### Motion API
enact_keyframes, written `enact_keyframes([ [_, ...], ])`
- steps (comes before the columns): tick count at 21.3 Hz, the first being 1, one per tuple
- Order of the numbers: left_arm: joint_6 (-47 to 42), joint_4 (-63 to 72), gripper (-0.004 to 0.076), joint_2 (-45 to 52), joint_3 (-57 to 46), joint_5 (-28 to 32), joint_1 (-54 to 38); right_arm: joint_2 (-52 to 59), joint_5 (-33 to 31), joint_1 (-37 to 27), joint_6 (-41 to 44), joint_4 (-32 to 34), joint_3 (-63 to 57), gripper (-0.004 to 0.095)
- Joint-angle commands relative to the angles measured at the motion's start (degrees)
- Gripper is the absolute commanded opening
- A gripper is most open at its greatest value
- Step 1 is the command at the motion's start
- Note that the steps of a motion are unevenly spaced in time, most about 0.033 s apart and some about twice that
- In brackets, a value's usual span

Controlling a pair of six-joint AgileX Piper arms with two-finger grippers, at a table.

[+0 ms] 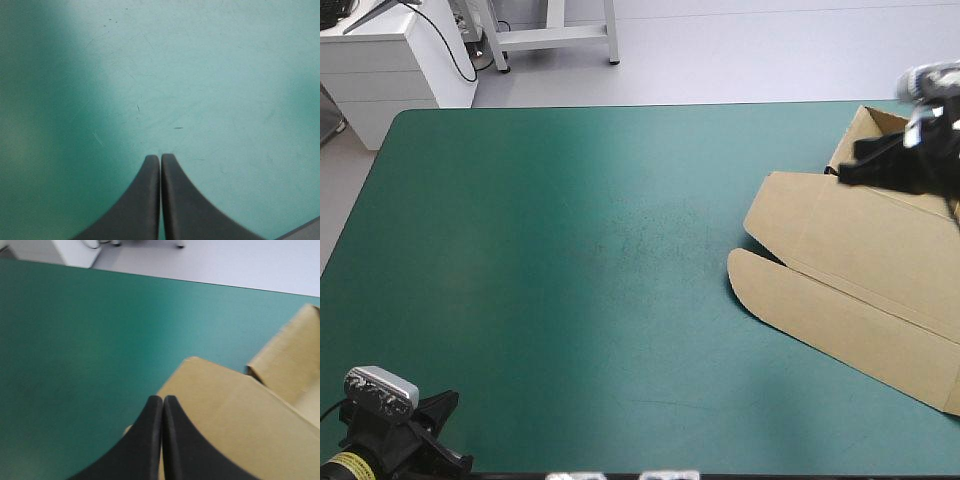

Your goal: Fold the box

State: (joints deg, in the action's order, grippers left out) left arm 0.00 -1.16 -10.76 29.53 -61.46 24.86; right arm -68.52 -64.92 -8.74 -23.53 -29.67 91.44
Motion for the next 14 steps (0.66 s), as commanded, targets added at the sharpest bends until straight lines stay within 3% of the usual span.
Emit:
enact_keyframes([
  [1,0.0,2.92,-0.0008,-0.73,1.59,3.86,0.37,10.6,8.14,13.61,-2.37,2.04,-12.04,-0.0015],
  [3,0.0,3.32,-0.0008,-0.73,1.59,4.09,0.37,15.91,11.46,17.59,-0.55,6.41,-18.64,-0.0015],
  [7,2.65,3.32,-0.0008,4.03,0.34,7.61,0.37,30.38,20.46,18.84,1.38,14.55,-33.65,-0.0015],
  [9,3.09,3.32,-0.0008,7.18,0.34,8.31,0.37,37.09,24.24,18.84,1.38,16.34,-40.15,-0.0015],
  [14,3.09,3.32,-0.0008,11.97,0.25,8.94,0.37,46.86,26.33,18.84,1.38,17.46,-50.33,-0.0015],
])
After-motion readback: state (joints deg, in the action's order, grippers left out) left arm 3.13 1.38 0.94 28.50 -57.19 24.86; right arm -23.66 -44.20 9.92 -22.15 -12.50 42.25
